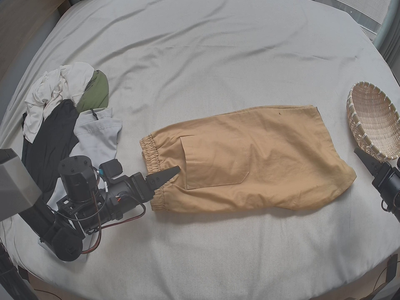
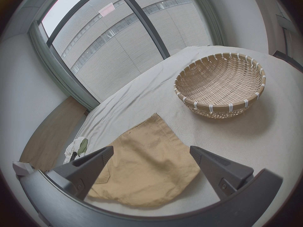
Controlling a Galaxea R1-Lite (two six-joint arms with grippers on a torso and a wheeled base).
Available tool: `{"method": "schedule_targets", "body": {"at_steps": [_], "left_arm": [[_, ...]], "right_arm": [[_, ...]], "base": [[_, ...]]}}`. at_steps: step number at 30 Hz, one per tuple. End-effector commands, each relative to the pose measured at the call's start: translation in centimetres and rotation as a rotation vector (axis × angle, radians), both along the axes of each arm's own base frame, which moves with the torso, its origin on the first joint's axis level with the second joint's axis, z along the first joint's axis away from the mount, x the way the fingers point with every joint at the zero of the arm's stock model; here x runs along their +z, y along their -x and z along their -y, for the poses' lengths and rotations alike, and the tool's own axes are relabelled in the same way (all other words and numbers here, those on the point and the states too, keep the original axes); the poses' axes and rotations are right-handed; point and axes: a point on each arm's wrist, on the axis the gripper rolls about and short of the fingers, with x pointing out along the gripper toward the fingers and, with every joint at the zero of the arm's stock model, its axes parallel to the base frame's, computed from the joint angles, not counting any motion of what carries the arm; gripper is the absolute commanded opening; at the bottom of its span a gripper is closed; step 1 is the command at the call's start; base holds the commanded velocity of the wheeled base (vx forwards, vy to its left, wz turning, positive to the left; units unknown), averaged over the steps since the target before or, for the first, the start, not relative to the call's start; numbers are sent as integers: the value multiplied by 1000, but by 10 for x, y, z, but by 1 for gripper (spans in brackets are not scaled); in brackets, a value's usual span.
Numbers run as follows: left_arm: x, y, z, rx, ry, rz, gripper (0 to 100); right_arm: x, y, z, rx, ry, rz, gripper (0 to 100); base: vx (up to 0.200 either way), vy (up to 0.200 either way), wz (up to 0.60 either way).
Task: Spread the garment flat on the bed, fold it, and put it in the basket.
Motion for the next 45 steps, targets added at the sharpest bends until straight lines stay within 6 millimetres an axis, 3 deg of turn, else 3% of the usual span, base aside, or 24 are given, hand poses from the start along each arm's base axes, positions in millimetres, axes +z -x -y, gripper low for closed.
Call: {"method": "schedule_targets", "body": {"at_steps": [1, 9, 10, 16, 20, 24, 29, 37, 45], "left_arm": [[-4, -2, 5, -11, -3, -7, 100], [-9, -9, 8, -6, 13, -2, 100], [-9, -9, 8, -6, 18, 1, 0], [-6, -4, 5, 6, 56, -5, 0], [8, 13, -7, 12, 86, 2, 0], [31, 33, -23, 10, 141, 32, 0], [45, 48, -43, 30, 141, 33, 0], [83, 85, -88, 34, 126, -22, 0], [99, 108, -115, 63, 72, -89, 0]], "right_arm": [[2, 4, 0, 0, 0, 16, 100], [-4, 7, 0, 2, -1, -1, 100], [-4, 7, 0, 2, -1, -1, 100], [-5, 7, 0, 3, -1, -7, 100], [-5, 7, 0, 5, -1, -10, 100], [-7, 6, 0, 3, -2, -21, 100], [-10, 6, 0, 5, -2, -36, 100], [-12, 3, 0, 16, -1, -51, 100], [-15, -1, 0, 16, 0, -73, 100]], "base": [[0, 0, 0], [0, 0, 0], [0, 0, 0], [0, 0, 0], [0, 0, 0], [0, 0, 0], [0, 0, 0], [0, 0, 0], [0, 0, 0]]}}
